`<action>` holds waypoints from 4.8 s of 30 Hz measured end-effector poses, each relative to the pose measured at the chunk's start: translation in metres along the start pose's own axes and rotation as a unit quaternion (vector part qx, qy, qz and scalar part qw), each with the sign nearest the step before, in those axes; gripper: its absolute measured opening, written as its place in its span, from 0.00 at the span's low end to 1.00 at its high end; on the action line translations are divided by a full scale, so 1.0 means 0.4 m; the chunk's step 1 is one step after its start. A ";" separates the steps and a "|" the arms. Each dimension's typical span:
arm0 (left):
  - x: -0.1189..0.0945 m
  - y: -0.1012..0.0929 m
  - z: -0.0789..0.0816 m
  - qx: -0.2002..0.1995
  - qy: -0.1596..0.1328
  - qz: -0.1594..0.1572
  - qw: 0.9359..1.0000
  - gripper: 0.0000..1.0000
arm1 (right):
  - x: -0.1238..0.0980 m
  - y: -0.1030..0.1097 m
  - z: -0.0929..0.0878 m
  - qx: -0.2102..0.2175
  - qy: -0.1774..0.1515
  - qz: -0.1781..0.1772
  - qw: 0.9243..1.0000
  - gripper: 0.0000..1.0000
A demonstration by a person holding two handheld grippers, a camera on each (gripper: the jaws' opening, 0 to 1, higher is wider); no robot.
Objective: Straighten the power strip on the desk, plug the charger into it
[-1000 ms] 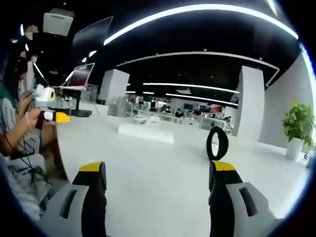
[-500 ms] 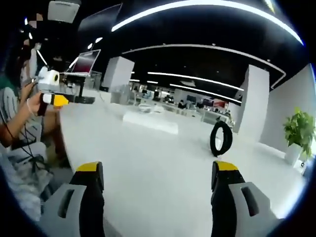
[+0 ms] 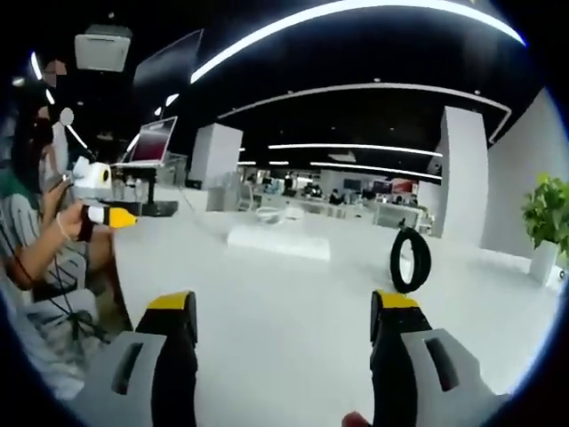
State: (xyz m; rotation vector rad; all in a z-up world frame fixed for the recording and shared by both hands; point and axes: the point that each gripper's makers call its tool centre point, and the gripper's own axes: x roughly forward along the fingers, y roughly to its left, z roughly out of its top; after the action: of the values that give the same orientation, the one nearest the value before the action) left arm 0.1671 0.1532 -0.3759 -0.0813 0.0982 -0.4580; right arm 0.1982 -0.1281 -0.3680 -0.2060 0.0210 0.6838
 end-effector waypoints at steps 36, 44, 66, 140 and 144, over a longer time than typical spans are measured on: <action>0.218 0.060 0.047 0.028 0.034 0.002 0.999 0.95 | 0.197 -0.020 0.151 -0.023 -0.050 0.088 0.995 0.89; 0.258 0.078 0.082 0.042 0.026 0.013 0.999 0.97 | 0.268 -0.013 0.131 -0.019 -0.051 0.097 0.994 0.89; 0.323 0.108 0.093 0.049 0.007 0.032 0.998 0.99 | 0.373 -0.115 0.081 -0.020 -0.049 0.049 0.997 0.87; 0.438 0.149 -0.004 0.025 0.060 0.013 0.998 0.85 | 0.520 -0.171 -0.009 0.035 -0.008 0.071 0.997 0.67; 0.441 0.145 -0.016 0.037 0.073 0.016 0.996 0.85 | 0.520 -0.163 -0.018 0.015 0.008 0.073 0.997 0.64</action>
State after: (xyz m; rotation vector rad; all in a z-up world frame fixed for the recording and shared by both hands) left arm 0.3490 0.1261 -0.4016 0.0269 0.2265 -0.4352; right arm 0.4011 -0.0488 -0.3814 -0.1828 0.0625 0.8267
